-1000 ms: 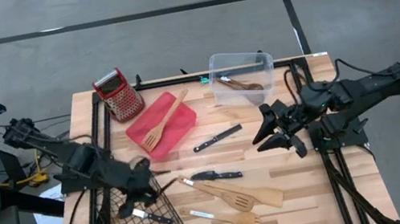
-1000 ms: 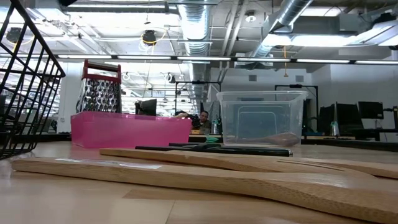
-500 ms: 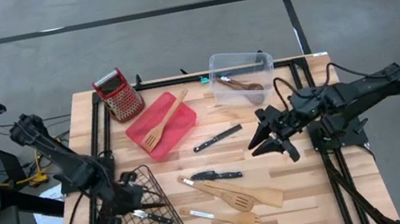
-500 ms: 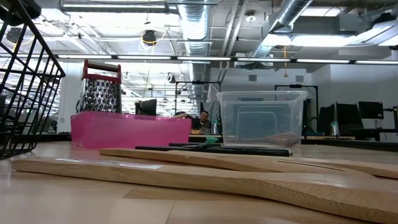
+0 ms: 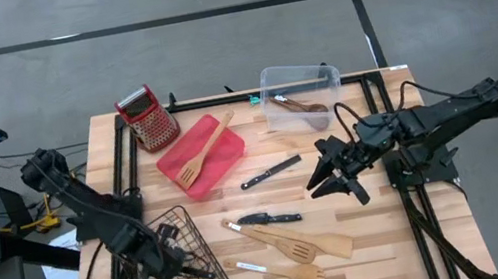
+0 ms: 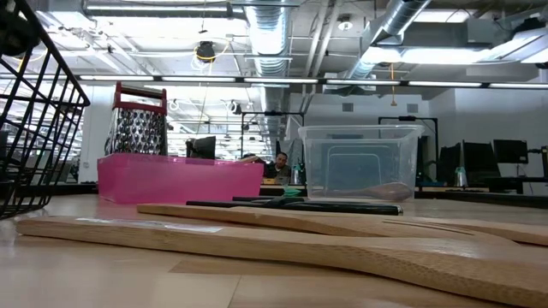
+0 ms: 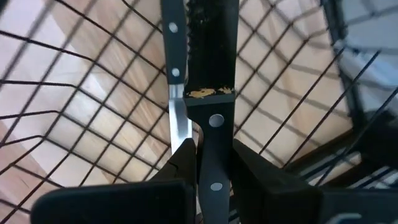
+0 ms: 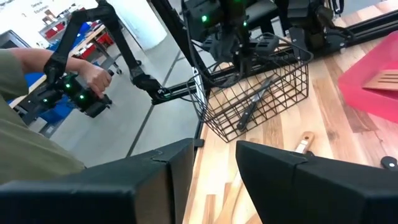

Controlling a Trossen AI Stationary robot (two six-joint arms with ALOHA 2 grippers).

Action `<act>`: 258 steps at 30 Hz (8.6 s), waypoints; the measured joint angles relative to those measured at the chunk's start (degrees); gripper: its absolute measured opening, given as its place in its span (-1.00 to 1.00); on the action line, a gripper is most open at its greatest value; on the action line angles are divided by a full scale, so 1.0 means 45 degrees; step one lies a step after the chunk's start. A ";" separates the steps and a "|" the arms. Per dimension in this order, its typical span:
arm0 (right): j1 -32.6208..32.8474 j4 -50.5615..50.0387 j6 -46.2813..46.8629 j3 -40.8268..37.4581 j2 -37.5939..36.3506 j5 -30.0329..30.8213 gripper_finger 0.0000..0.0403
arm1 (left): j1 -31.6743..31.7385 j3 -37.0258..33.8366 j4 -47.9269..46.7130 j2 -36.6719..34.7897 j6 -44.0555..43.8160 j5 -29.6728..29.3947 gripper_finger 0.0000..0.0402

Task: Pick & Place Kitchen Items
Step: Put the black kitchen knife into the wire basket

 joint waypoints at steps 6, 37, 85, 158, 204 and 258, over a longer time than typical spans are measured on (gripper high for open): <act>0.0181 -0.0023 -0.0085 0.0000 0.0000 -0.0006 -0.33 | -0.0149 -0.0603 -0.0017 0.0626 0.0152 0.0126 -0.81; 0.0651 -0.0062 -0.0017 0.0000 0.0000 0.0149 -0.34 | -0.0180 -0.2492 0.2138 0.0814 0.1762 -0.0116 -0.72; 0.0413 -0.2410 -0.3008 0.0000 0.6670 0.2644 0.15 | 0.1520 0.1224 1.0423 -0.4621 -0.0963 -0.7170 0.04; 0.1898 0.6634 -0.2951 0.0199 -0.2761 0.2148 -0.59 | 0.2524 0.1209 1.1624 -0.4451 -0.0123 -1.1287 0.22; -0.1295 0.5559 -0.9627 0.1091 -0.0177 0.6706 -0.59 | 0.2664 0.1209 1.2895 -0.4456 -0.0572 -1.2193 0.22; -0.1683 0.6590 -0.5391 0.2040 0.3262 0.1611 -0.59 | 0.7879 0.2516 1.8697 0.0053 0.3063 -0.4070 0.33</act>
